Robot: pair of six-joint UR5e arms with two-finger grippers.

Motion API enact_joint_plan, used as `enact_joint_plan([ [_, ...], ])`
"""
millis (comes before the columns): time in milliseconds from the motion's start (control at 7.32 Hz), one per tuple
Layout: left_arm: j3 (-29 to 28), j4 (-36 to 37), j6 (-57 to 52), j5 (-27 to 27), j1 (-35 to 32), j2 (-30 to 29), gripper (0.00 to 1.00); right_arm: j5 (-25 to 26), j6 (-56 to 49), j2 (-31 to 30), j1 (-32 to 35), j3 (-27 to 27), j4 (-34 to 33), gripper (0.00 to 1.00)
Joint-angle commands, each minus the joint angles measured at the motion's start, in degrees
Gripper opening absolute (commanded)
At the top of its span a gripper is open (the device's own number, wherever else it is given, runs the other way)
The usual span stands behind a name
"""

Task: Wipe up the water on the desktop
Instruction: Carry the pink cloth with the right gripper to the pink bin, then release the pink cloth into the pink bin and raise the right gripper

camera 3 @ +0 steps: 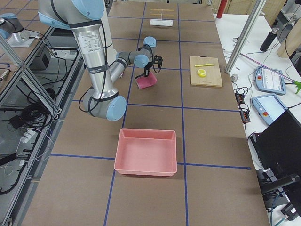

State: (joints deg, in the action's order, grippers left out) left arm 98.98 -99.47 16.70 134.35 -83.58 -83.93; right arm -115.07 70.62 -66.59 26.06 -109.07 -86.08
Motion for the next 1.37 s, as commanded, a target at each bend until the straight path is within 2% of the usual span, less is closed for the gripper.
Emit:
enact_joint_plan([
  [0, 0.0, -0.2, 0.0, 0.0, 0.0, 0.3, 0.98, -0.8, 0.5, -1.9, 3.0, -2.1, -0.1, 0.0],
  [273, 0.2, -0.2, 0.0, 0.1, -0.1, 0.4, 0.98, -7.6, -13.7, -17.4, 12.1, -11.3, -0.2, 0.0],
  [410, 0.3, -0.2, 0.0, 0.5, -0.1, 0.5, 0.98, -9.4, -21.9, -26.7, 16.8, -15.5, -0.1, 0.0],
  [547, 0.1, -0.2, 0.1, 1.4, -0.1, 0.6, 0.98, -11.4, -30.1, -32.7, 22.8, -17.9, -0.1, 0.0],
  [820, 0.1, -0.5, 0.3, 1.4, -0.1, 0.6, 0.98, -15.0, -46.8, -38.9, 34.3, -17.2, -0.5, 0.0],
  [957, 0.0, -0.6, 0.3, 1.4, -0.1, 0.7, 0.98, -15.0, -57.0, -39.3, 41.0, -17.0, -5.7, 0.0],
  [1230, 0.2, -0.6, 0.6, 1.4, -0.1, 0.6, 0.98, -14.7, -80.8, -36.1, 53.6, -17.0, -23.3, 0.0],
])
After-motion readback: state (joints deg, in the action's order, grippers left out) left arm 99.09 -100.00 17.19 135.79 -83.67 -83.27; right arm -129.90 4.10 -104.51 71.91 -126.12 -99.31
